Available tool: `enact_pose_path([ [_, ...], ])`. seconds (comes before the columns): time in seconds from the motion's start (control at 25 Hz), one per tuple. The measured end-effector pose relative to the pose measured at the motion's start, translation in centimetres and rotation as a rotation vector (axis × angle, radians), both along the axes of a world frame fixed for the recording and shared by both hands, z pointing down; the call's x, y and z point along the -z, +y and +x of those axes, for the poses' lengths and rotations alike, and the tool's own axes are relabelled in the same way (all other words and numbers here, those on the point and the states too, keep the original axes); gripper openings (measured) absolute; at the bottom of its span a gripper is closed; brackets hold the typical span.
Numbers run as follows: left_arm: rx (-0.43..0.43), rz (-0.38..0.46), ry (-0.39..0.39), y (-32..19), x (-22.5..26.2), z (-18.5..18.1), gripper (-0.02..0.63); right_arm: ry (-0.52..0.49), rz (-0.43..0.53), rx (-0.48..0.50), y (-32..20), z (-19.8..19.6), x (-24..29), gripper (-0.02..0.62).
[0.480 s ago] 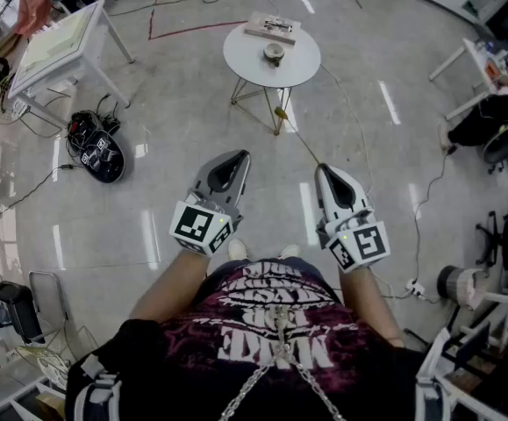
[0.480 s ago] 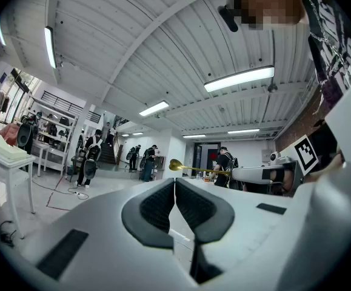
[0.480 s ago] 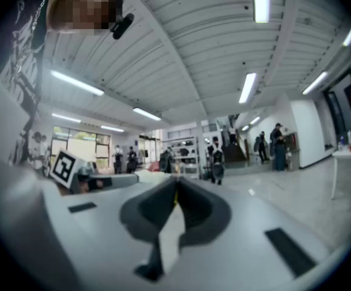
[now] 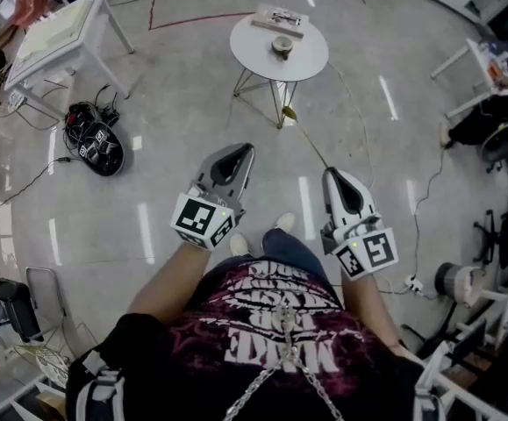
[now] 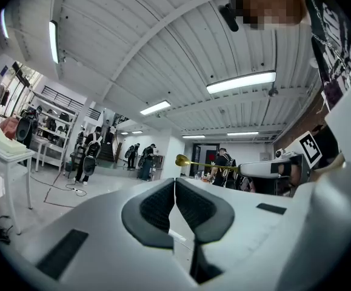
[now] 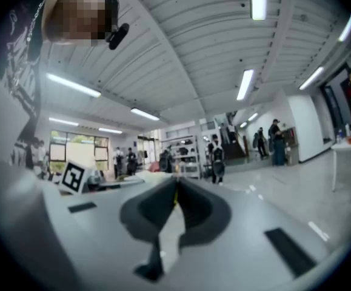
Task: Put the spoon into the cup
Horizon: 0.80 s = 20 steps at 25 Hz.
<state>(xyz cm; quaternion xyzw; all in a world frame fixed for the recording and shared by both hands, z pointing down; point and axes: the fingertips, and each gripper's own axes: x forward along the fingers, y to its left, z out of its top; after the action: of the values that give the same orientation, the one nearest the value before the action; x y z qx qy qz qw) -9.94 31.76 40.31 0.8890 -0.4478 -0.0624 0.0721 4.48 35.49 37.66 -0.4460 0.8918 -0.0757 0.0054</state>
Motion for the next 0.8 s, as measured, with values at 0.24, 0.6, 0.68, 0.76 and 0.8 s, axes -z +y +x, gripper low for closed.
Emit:
enact_pose_path([
  [0.24,-0.029,-0.022,-0.006,-1.0,-0.9,2.2,0.037,-0.050,-0.044,-0.016,-2.3,2.1,-1.3,0.035],
  [0.6,0.001,-0.094,-0.001,-5.7,-2.6,3.3,0.037,-0.045,-0.057,0.033,-8.3,2.3,-2.2,0.035],
  [0.68,0.005,-0.097,-0.009,-6.9,-2.8,3.7,0.037,-0.043,-0.065,0.040,-9.5,2.5,-2.6,0.035],
  [0.76,0.010,-0.099,-0.010,-8.1,-2.8,4.0,0.037,-0.034,-0.067,0.050,-10.7,2.9,-2.7,0.035],
  [0.8,0.014,-0.099,-0.012,-8.7,-2.8,4.3,0.037,-0.032,-0.067,0.053,-11.3,3.1,-2.7,0.035],
])
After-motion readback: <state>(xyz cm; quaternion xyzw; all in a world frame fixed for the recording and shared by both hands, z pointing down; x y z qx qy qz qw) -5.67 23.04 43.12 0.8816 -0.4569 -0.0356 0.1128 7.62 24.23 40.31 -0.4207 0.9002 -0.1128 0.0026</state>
